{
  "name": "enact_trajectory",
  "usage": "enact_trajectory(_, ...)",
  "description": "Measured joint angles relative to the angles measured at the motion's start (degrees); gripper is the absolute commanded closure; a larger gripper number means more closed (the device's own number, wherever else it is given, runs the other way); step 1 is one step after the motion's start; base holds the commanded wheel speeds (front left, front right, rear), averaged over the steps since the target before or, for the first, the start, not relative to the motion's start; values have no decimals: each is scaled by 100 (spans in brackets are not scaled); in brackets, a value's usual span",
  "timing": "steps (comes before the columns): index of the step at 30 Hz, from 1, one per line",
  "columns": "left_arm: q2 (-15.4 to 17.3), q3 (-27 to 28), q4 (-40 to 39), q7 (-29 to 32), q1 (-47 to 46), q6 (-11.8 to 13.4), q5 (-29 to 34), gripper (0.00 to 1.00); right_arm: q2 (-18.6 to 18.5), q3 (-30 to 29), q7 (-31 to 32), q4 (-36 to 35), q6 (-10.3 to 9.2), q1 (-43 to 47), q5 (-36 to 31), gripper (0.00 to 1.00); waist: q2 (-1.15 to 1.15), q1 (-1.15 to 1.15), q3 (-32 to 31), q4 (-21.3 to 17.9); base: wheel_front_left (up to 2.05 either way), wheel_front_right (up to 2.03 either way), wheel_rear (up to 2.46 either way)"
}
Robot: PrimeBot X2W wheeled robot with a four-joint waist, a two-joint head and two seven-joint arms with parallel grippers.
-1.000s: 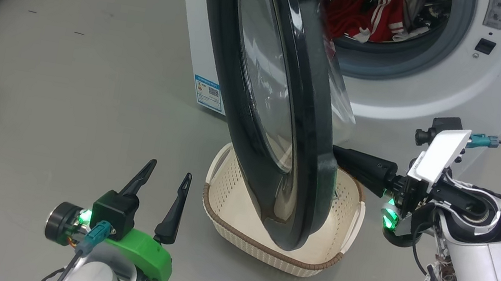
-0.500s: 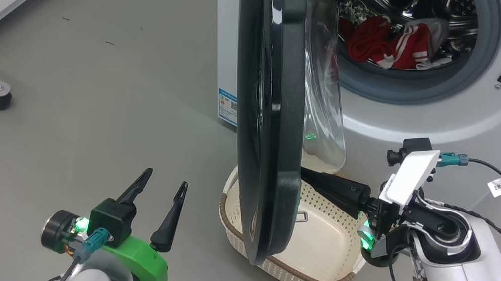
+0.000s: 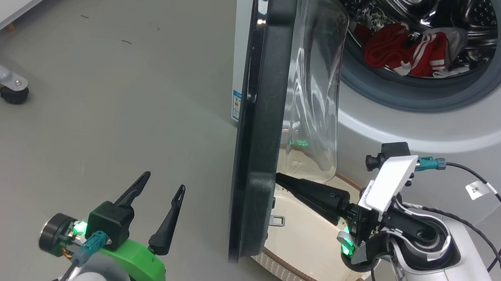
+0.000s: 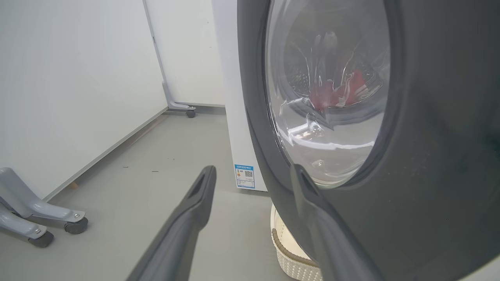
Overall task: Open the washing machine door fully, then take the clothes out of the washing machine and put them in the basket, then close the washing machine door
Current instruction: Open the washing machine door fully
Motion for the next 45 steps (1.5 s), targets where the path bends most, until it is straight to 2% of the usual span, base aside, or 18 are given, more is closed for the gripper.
enact_trajectory(13,0,12,-37,0,1,0,1,0,3,274,-487,-104,20,138,419,100,0,0,10,7,0,0,0)
enact_trajectory(24,10,172,-78,0,73,63,0,0,30,-105,-1212,-475,344,600,1003,100,0,0,-13,-166,0,0,0)
enact_trajectory(31,19,194,-68,0,105,94,0,0,37,-651,-1914,-715,517,1078,725,100,0,0,-75,-311,0,0,0)
enact_trajectory(32,18,190,-60,0,108,94,0,0,30,-712,-2031,-740,541,1171,619,93,0,0,-91,-323,0,0,0)
enact_trajectory(33,19,189,-58,0,114,94,0,0,8,-771,-2191,-768,550,1272,489,65,0,0,-105,-336,0,0,0)
enact_trajectory(34,22,190,-56,0,123,94,0,0,-18,-840,-2330,-805,557,1373,364,42,0,0,-114,-348,0,0,0)
enact_trajectory(35,24,191,-52,0,130,96,0,0,-38,-920,-2476,-833,558,1471,264,13,0,0,-119,-357,0,0,0)
enact_trajectory(36,24,193,-52,0,133,96,0,0,-67,-1005,-2688,-837,558,1564,119,0,0,0,-121,-365,0,0,0)
enact_trajectory(45,78,308,-70,0,181,120,-1,0,-477,-1295,-4222,-887,566,2267,-1663,0,0,0,-90,-494,0,0,0)
